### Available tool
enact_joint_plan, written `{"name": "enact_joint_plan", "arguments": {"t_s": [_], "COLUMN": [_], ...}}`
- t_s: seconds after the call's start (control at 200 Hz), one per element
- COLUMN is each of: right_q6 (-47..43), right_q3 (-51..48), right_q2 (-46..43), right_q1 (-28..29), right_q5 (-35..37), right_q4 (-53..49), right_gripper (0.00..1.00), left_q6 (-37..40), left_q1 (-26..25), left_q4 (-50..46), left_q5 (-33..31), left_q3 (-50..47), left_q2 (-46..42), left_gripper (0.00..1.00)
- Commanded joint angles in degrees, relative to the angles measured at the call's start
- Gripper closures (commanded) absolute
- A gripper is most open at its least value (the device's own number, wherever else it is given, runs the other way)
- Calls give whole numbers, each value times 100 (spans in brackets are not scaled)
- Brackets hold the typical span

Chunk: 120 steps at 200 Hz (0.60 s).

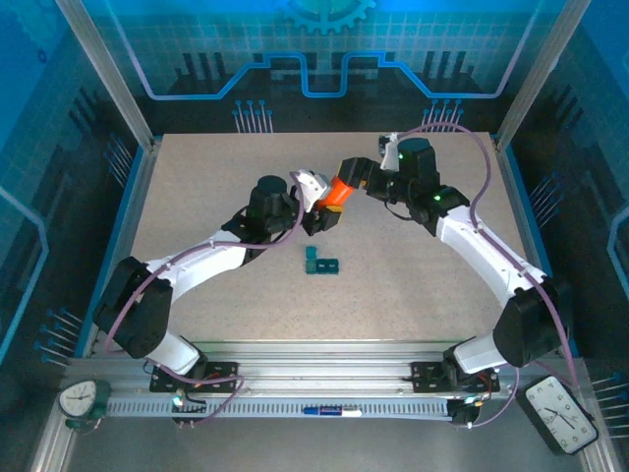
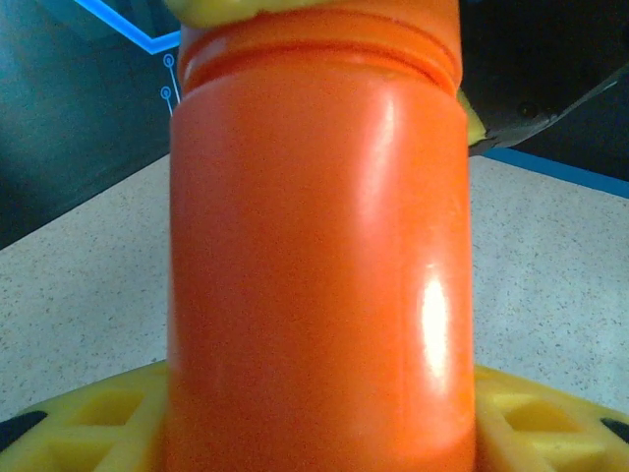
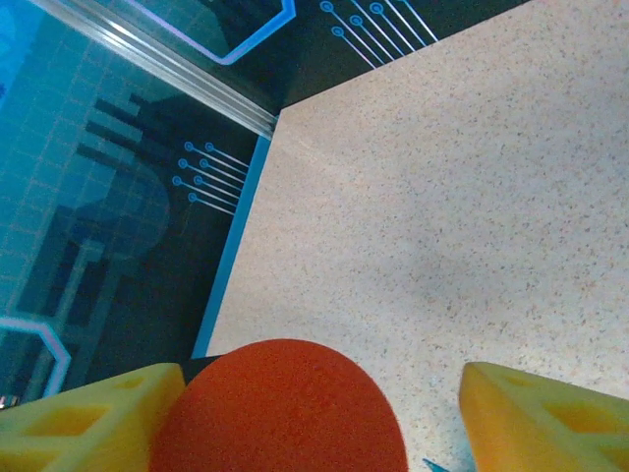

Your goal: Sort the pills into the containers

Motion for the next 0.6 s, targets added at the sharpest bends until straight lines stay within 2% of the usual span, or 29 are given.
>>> {"name": "enact_joint_plan", "arguments": {"t_s": [0.0, 0.145, 0.265, 0.445, 0.595], "right_q6": [-58, -135, -344, -1377, -1802], "right_q3": [186, 167, 62, -155, -666], "right_q2": [43, 51, 16, -139, -313], "right_q1": [77, 76, 18, -417, -1085], "right_q5": [1, -88, -338, -924, -1833], "right_q4": [-65, -11, 278, 959, 2253], "right_gripper": [37, 62, 72, 74, 75], "left_q6": [84, 46, -7, -452, -811], "left_q1": [-45, -53, -42, 166, 337], "left_q4": [83, 106, 138, 215, 348], "left_q5": [-43, -34, -11, 641, 1218], "left_q3": [219, 229, 221, 163, 3], "left_q2": [33, 66, 59, -33, -159], "left_gripper": [100, 100, 100, 100, 100]}}
